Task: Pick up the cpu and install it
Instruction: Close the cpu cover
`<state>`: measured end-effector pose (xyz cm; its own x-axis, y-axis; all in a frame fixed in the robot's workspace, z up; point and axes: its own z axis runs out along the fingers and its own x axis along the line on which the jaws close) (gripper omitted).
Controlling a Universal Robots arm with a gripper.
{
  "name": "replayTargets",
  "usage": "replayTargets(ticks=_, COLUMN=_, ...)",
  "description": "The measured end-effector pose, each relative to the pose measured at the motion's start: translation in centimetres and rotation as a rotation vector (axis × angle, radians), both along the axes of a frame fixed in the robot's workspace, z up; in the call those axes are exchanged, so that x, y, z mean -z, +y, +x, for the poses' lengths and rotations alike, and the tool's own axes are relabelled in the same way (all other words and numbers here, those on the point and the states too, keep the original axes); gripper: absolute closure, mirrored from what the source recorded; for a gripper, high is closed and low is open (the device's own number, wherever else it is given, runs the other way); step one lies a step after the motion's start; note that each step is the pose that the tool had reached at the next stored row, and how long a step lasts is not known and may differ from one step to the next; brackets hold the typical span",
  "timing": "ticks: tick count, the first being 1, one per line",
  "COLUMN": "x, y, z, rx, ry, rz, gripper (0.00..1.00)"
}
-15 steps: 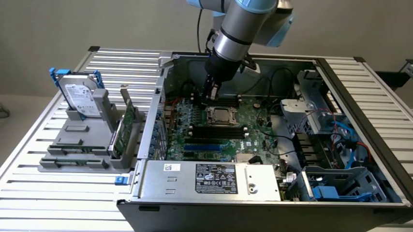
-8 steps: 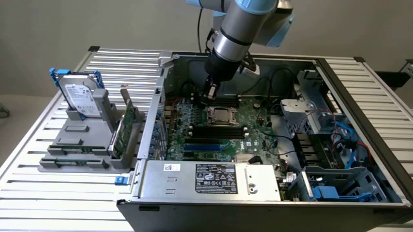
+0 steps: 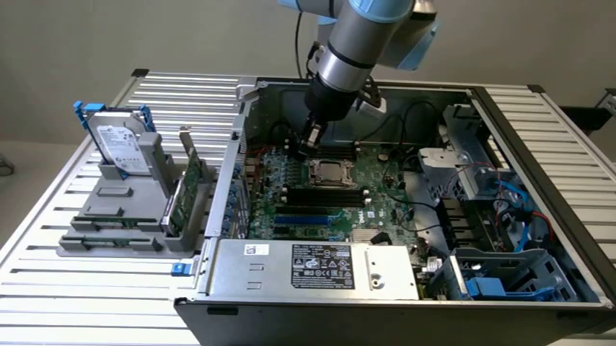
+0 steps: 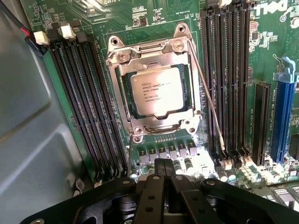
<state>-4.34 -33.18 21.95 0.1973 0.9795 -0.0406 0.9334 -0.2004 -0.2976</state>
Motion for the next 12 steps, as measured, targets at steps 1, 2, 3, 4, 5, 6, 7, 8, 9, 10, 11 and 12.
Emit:
replayTargets(ticks=1, x=-0.03, y=-0.08, z=0.0, rx=0.001, ry=0.0001, rz=-0.0003, gripper=0.89)
replayTargets(ticks=2, x=-0.14, y=-0.22, z=-0.1, rx=0.001, ry=0.0001, rz=-0.0007, gripper=0.89)
replayTargets(ticks=3, x=-0.32, y=-0.38, z=-0.1, rx=0.002, ry=0.0002, rz=-0.0009, gripper=0.89)
replayTargets(ticks=4, x=-0.52, y=-0.53, z=-0.1, rx=0.002, ry=0.0002, rz=-0.0009, gripper=0.89)
replayTargets(ticks=5, x=-0.71, y=-0.64, z=-0.1, rx=0.004, ry=0.0001, rz=-0.0007, gripper=0.89)
replayTargets(ticks=6, x=-0.89, y=-0.71, z=-0.1, rx=0.006, ry=0.0002, rz=-0.0008, gripper=0.89)
replayTargets(ticks=7, x=-1.05, y=-0.75, z=-0.1, rx=0.01, ry=0.0002, rz=-0.0009, gripper=0.89)
replayTargets(ticks=8, x=-1.15, y=-0.76, z=-0.1, rx=0.015, ry=0.0002, rz=-0.0012, gripper=0.89)
replayTargets(ticks=9, x=-1.22, y=-0.77, z=-0.1, rx=0.021, ry=0.0001, rz=-0.002, gripper=0.89)
replayTargets(ticks=10, x=-1.26, y=-0.77, z=-0.1, rx=0.03, ry=0.0001, rz=-0.0032, gripper=0.89)
replayTargets(ticks=11, x=-1.29, y=-0.77, z=-0.1, rx=0.04, ry=0.0001, rz=-0.0045, gripper=0.89)
replayTargets(ticks=12, x=-1.31, y=-0.77, z=-0.1, rx=0.05, ry=0.0001, rz=-0.0058, gripper=0.89)
